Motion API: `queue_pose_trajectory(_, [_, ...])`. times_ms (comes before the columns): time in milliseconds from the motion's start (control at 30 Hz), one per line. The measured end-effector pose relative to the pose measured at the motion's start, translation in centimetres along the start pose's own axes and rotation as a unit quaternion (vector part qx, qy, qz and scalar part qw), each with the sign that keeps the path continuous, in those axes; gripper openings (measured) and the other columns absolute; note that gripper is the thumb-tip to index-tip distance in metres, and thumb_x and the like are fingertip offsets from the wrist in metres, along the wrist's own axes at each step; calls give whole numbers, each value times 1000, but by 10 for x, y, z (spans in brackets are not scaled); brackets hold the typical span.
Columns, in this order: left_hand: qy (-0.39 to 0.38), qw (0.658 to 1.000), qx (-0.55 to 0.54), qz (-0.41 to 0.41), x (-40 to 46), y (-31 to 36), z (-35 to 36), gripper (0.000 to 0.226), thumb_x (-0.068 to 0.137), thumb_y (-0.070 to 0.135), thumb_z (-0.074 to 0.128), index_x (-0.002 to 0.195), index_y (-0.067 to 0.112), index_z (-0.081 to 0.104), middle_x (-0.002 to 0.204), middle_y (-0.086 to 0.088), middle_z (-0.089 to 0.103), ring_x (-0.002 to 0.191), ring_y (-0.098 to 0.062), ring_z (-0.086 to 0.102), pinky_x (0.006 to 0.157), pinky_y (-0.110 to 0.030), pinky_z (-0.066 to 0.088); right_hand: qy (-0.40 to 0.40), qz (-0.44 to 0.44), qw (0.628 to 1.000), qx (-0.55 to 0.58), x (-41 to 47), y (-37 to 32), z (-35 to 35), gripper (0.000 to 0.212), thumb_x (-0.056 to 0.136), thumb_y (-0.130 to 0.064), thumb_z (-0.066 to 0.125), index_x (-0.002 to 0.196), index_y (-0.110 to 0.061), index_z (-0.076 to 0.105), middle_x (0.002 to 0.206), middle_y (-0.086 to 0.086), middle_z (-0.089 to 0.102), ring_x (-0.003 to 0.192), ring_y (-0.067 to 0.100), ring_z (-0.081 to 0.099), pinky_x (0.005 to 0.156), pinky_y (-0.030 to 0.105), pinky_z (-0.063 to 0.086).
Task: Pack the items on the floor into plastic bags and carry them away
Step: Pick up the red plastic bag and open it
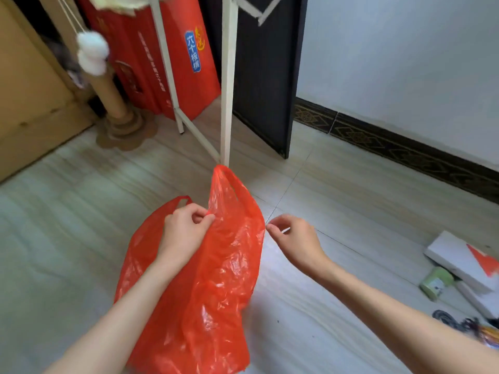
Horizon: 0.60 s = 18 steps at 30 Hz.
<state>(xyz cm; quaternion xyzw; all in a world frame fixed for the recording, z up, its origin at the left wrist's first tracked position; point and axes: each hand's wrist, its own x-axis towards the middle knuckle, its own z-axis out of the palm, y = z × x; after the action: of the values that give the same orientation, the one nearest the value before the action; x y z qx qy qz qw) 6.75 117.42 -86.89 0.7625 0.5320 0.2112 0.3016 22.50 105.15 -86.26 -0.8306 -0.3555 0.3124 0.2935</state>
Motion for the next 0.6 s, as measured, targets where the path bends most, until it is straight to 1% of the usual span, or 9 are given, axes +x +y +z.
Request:
queue_pose_trajectory(67, [24,999,-35,10,-3,50,-25,8,79,19,69,76,11,69,78,-8,69,77,-23,61,71,-28,40,20,-18,999,17,-23,-25,-36,30,88,-31,51,79,-6,67,78,10,69,77,27,62,71,34,47])
queue_pose_trajectory(100, [33,998,-51,20,-6,75,-36,9,79,20,68,76,12,68,80,-9,69,80,-25,62,74,-31,41,36,-18,999,30,-36,-38,-56,31,87,-30,51,77,-5,67,77,11,70,76,28,62,72,35,49])
queue_pose_trajectory(167, [43,995,-80,41,-18,120,-53,11,80,22,67,76,12,69,81,-9,71,84,-27,63,79,-32,43,62,-29,996,50,-63,-57,-93,25,86,-27,53,75,-10,68,74,5,69,73,23,60,75,33,49])
queue_pose_trajectory(267, [37,987,-143,66,-44,181,-71,16,79,27,68,76,12,72,79,-8,72,82,-28,65,83,-36,49,103,-61,991,67,-105,-72,-138,13,83,-31,60,81,-20,67,81,-1,68,82,19,64,78,32,51])
queue_pose_trajectory(300, [30,983,-169,71,-55,199,-76,16,79,27,68,75,13,73,74,-7,71,77,-27,66,81,-38,52,118,-63,988,78,-118,-74,-148,16,81,-34,63,87,-20,67,86,-1,69,85,18,65,78,33,52])
queue_pose_trajectory(367, [5,969,-237,73,-77,232,-82,15,80,23,68,71,12,71,63,-3,66,64,-21,63,72,-39,55,163,-68,981,84,-140,-74,-162,29,78,-38,67,101,-20,65,99,0,67,94,16,62,83,32,50])
queue_pose_trajectory(467, [-27,941,-333,56,-107,271,-90,17,82,18,66,77,3,71,60,-5,63,57,-15,60,60,-29,55,259,-121,958,28,-161,-75,-177,47,78,-39,68,120,-20,58,114,2,56,109,16,52,94,24,37])
queue_pose_trajectory(533, [-39,923,-380,49,-124,293,-97,16,83,17,66,74,5,70,61,-5,64,54,-10,62,55,-24,54,313,-162,936,-12,-170,-78,-185,44,81,-36,66,122,-24,57,118,1,53,114,18,45,98,26,32])
queue_pose_trajectory(600, [-55,910,-409,48,-137,307,-105,17,83,16,65,69,8,69,62,-5,66,56,-10,65,54,-23,54,356,-183,916,6,-176,-81,-193,29,84,-28,62,112,-24,65,113,0,56,112,20,46,96,31,35])
